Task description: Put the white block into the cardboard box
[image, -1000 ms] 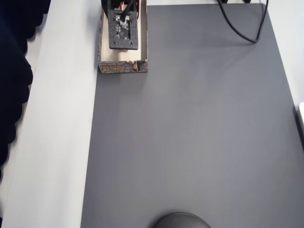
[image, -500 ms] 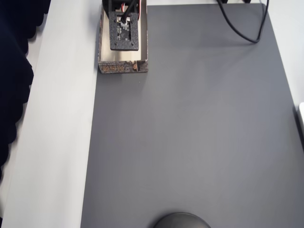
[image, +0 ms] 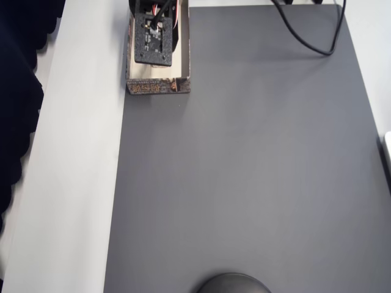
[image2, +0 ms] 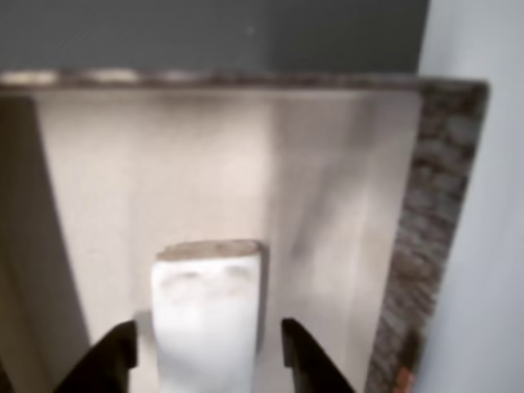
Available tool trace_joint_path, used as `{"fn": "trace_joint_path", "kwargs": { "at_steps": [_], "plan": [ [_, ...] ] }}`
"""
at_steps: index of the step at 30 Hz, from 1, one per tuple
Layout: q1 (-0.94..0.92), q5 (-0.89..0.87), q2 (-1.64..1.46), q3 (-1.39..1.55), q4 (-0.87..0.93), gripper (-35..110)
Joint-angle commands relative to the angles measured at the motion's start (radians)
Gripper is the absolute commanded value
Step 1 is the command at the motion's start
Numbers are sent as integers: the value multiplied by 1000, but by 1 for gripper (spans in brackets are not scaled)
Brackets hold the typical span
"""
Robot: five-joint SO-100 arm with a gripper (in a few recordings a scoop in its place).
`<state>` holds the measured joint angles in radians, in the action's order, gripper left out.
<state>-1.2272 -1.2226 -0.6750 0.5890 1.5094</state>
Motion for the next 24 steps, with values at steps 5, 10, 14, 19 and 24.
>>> {"fn": "trace_joint_path", "kwargs": {
  "at_steps": [5,10,14,19,24],
  "plan": [
    [5,9,-92,-51,-23,31],
    [18,25,-101,-107,3,33],
    [20,72,-115,-172,63,32],
    [25,127,-150,-242,140,30],
    [61,173,-209,-232,164,29]
  ]
}}
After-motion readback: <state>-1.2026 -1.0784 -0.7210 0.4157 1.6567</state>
